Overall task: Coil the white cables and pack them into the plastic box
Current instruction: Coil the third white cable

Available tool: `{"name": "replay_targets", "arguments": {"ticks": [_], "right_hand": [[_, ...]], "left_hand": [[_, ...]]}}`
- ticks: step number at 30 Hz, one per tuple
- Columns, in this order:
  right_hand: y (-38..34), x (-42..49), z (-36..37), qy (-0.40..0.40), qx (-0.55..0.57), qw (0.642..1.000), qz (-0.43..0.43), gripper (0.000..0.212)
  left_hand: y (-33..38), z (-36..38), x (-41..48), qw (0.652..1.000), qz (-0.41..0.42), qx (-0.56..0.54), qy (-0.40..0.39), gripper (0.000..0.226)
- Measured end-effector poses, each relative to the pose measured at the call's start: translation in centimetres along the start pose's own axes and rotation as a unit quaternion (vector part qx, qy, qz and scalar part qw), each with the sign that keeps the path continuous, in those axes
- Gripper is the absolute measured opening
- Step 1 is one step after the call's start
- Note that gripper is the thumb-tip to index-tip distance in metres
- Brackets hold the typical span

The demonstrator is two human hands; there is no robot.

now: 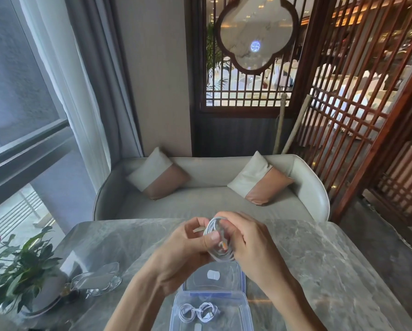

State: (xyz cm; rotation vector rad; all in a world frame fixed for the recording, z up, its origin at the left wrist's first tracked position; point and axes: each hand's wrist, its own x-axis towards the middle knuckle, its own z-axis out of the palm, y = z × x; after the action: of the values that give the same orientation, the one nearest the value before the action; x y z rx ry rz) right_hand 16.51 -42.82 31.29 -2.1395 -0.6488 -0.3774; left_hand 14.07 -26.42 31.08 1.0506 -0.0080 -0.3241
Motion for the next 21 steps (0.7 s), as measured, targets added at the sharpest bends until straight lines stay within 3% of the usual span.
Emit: {"name": "replay_targets", "arguments": {"ticks": [3,6,9,12,15,17,21], "right_hand": [[0.3,-0.1,0.1,-0.023,0.017,0.999,0.016,0.017],[0.9,-0.2,-0.5,-0.039,0.044,0.998,0.037,0.019],[1.1,-0.5,-0.8,-0.042,0.034,0.998,0.030,0.020],[0.9,-0.7,-0.9,-0.033,0.016,0.999,0.022,0.018],[0.5,-0.9,-1.2,-0.046,0.014,0.999,0.019,0.018],[0.2,-0.9,-1.4,-0.058,0.002,0.998,0.022,0.019],[0.4,-1.2,-1.4,-0.072,-0.028,0.997,0.031,0.019]], "left_hand": [[0.0,0.7,-0.1,0.988,0.054,0.129,0.064,0.040],[0.1,1.0,-0.3,0.938,0.118,0.300,0.126,0.035],[0.0,1.3,-0.5,0.894,0.145,0.403,0.134,0.030],[0.4,0.8,-0.4,0.929,0.088,0.345,0.099,0.029],[0.9,0.4,-0.4,0.986,-0.021,0.163,-0.009,0.017],[0.8,0.4,-0.4,0.991,-0.064,0.100,-0.057,0.011],[-0.2,0.3,0.2,0.991,-0.019,0.129,0.011,0.019]]}}
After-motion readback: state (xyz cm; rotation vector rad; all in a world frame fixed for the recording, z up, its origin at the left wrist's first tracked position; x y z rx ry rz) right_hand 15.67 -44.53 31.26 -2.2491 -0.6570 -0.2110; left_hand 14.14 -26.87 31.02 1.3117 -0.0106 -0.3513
